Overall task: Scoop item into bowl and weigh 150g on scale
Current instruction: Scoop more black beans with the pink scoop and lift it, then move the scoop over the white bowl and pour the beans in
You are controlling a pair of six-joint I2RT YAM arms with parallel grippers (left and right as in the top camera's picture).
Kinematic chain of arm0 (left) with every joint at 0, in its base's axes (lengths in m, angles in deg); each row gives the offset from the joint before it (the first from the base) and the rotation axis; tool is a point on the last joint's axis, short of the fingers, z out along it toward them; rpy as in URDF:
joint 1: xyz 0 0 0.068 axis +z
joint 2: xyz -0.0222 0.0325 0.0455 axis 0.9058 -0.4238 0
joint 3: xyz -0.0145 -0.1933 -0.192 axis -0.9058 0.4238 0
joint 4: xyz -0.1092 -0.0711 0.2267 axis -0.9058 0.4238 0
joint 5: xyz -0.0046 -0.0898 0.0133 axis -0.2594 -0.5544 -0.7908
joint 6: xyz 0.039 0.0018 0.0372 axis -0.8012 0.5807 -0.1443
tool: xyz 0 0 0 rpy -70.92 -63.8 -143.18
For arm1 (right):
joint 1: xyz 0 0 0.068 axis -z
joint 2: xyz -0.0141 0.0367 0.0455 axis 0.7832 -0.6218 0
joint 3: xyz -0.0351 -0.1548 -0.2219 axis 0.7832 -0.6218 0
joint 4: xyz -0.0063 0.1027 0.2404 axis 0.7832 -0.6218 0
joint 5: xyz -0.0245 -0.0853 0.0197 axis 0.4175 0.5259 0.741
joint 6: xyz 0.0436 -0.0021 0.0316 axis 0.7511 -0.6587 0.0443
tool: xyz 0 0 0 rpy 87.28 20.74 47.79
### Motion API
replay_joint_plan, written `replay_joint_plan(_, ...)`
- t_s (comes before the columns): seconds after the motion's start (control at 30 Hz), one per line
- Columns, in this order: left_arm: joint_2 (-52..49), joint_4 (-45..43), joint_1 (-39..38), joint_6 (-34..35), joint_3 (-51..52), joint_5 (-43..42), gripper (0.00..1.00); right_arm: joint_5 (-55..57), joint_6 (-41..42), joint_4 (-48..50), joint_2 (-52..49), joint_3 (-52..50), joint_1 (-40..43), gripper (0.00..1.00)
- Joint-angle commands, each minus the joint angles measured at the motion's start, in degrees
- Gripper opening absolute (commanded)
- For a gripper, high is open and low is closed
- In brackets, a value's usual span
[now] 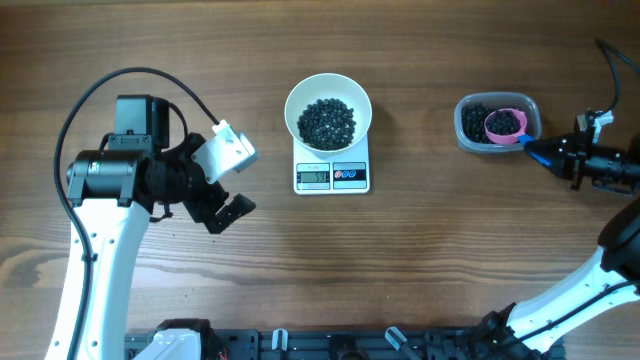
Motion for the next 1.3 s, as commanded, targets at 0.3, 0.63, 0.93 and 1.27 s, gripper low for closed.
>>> replay_joint_plan(0.3, 0.07, -0.04, 0.37, -1.11, 0.35, -1.09, 1.00, -7.48, -16.20, -9.44, -0.74, -0.46, 0.28, 0.04)
replay_joint_plan(0.63, 0.09, -0.04, 0.37, -1.11, 0.35, -1.09, 1.00, -13.51, -14.78, -10.12, 4.46, -0.44, -10.16, 0.04)
replay_joint_plan(0.93, 0.09, -0.04, 0.37, -1.11, 0.35, -1.09, 1.00, -16.81, -8.48, -9.57, 10.88, 0.02, -24.70, 0.05)
replay_joint_plan(1.27, 0.09, -0.04, 0.37, -1.11, 0.35, -1.09, 1.00, -10.69, 32.06, 27.17, 11.02, 0.02, -41.81, 0.04)
